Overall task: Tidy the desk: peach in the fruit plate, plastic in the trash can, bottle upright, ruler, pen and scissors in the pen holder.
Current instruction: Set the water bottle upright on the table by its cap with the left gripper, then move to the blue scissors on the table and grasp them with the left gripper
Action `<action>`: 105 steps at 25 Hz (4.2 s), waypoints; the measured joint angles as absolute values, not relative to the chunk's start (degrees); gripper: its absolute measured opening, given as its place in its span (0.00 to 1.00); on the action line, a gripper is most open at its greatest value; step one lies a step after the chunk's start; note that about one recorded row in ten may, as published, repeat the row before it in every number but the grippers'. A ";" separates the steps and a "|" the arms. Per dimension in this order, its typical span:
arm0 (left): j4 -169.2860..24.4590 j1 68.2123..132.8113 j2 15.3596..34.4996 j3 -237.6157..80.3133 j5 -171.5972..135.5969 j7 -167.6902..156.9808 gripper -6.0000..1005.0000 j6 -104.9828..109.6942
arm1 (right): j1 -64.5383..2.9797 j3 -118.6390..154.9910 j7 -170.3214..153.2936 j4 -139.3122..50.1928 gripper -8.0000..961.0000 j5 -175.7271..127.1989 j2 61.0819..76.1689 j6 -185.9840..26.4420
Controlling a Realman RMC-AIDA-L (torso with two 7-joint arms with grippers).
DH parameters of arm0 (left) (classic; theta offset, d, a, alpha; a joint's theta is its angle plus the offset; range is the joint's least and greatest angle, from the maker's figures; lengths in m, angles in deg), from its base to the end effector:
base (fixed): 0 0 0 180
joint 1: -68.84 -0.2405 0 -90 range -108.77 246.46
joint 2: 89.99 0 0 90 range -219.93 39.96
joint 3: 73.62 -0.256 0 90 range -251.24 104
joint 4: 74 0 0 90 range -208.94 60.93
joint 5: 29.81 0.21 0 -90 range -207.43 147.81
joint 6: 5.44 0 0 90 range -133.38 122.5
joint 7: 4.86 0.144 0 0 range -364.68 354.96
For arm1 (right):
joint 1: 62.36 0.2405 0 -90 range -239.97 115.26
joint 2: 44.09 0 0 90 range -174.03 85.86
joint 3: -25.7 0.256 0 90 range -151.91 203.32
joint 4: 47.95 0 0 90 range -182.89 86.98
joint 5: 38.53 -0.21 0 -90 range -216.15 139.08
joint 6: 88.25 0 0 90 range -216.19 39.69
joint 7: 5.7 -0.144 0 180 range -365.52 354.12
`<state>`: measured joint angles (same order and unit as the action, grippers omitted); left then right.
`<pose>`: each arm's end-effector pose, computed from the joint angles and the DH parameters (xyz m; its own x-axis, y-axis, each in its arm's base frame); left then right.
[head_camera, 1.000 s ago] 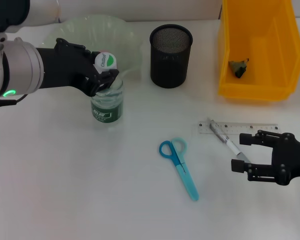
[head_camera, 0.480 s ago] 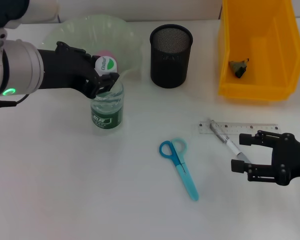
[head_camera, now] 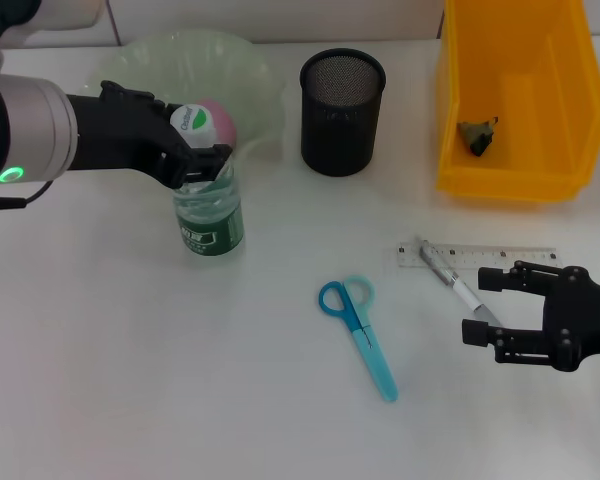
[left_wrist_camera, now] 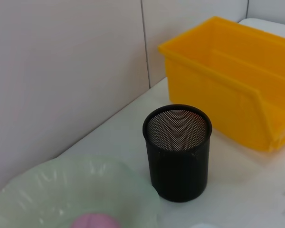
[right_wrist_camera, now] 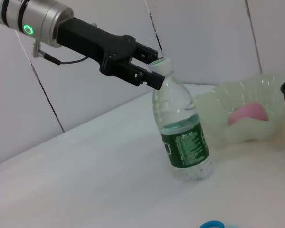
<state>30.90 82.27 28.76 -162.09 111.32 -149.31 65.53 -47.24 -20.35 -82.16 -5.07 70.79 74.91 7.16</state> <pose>-0.1483 0.3210 0.0315 0.9062 0.4044 0.1239 0.3980 -0.7162 -0.5733 0.3084 0.2543 0.0058 0.7602 -0.3979 -0.5135 -0.5138 -0.8520 -0.1004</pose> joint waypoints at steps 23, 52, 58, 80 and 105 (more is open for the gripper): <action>39.49 80.62 28.74 -160.37 95.64 -142.99 0.79 65.82 | -47.57 -18.21 -89.64 0.66 0.83 70.38 74.57 7.70; -36.56 79.12 28.24 -152.67 38.88 -46.39 0.79 90.18 | -37.01 -44.37 -159.86 44.91 0.82 96.52 75.12 15.45; -36.75 78.88 28.21 -152.55 39.48 -47.29 0.79 89.05 | -28.61 -54.33 -168.20 42.03 0.82 100.30 75.26 13.27; -37.44 78.60 26.67 -146.53 46.77 -51.88 0.78 87.01 | -20.32 -64.07 -175.07 28.14 0.82 103.15 75.80 3.72; -40.25 79.64 27.98 -146.48 53.33 -52.95 0.78 81.74 | -7.68 -69.66 -175.24 7.73 0.82 100.87 75.79 -0.22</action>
